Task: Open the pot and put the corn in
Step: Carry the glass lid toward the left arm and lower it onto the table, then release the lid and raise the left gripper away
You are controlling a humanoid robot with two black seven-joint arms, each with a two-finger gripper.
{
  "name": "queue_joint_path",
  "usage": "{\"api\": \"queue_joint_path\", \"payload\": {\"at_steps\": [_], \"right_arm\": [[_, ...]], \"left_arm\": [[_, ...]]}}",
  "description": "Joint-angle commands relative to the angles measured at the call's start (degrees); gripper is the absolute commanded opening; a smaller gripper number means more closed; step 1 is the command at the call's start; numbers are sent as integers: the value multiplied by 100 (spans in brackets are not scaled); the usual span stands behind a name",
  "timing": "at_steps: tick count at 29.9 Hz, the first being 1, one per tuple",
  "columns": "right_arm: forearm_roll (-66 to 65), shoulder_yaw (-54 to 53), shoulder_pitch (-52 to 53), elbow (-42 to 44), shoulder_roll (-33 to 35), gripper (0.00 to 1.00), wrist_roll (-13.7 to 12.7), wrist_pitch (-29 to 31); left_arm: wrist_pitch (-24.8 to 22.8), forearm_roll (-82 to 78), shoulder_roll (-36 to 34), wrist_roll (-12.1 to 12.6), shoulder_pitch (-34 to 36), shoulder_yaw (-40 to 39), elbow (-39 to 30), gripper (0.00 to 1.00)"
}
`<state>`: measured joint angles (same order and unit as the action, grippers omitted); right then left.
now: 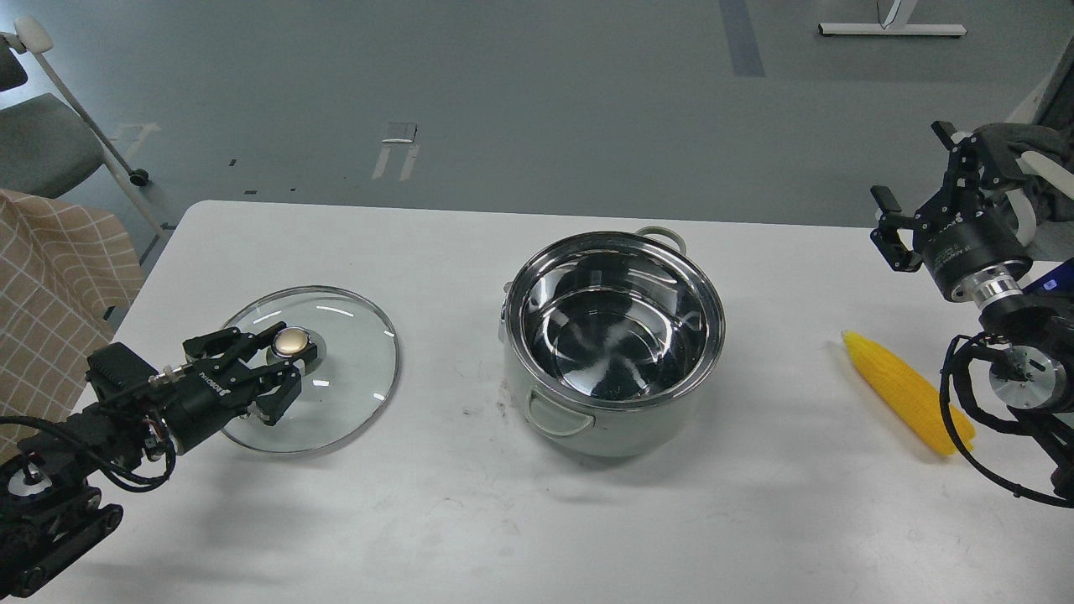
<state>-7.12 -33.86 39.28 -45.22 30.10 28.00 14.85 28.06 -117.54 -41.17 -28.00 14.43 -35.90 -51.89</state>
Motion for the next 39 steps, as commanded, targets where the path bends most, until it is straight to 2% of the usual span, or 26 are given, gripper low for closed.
{"api": "queue_joint_path", "payload": {"at_steps": [1,5,7,9,12,14,15,21,28,33,36,39], "right_arm": [[-9,2,1,4,-5,98,0,0],[-9,2,1,4,-5,98,0,0],[-9,2,1,4,-5,98,0,0],[-35,2,1,4,-5,98,0,0],[-44,2,1,4,-5,98,0,0],[-44,2,-8,4,-5,98,0,0],[-44,2,-8,4,-5,98,0,0],[-44,2,-34,4,-13,98,0,0],[-44,2,-26,-22,4,98,0,0],[-333,11,36,-145,162,98,0,0],[-738,38,71,-295,338,98,0,-44],[-1493,64,124,-584,645,98,0,-193]], "left_arm": [[-6,125,12,0,-1,13,74,15],[-6,134,21,0,-54,13,74,26],[-6,134,21,0,-72,13,74,37],[-6,134,21,0,-72,13,74,45],[-6,134,12,0,-72,13,74,48],[-6,134,21,0,-72,13,74,57],[-6,134,12,0,-80,22,74,67],[-6,178,12,0,-72,13,57,94],[-6,634,-93,0,-19,-75,-197,96],[-6,2169,-470,0,305,-83,-970,97],[-91,2850,-506,0,579,-83,-1174,97],[-827,4209,-506,0,1052,-127,-1262,97]]}}
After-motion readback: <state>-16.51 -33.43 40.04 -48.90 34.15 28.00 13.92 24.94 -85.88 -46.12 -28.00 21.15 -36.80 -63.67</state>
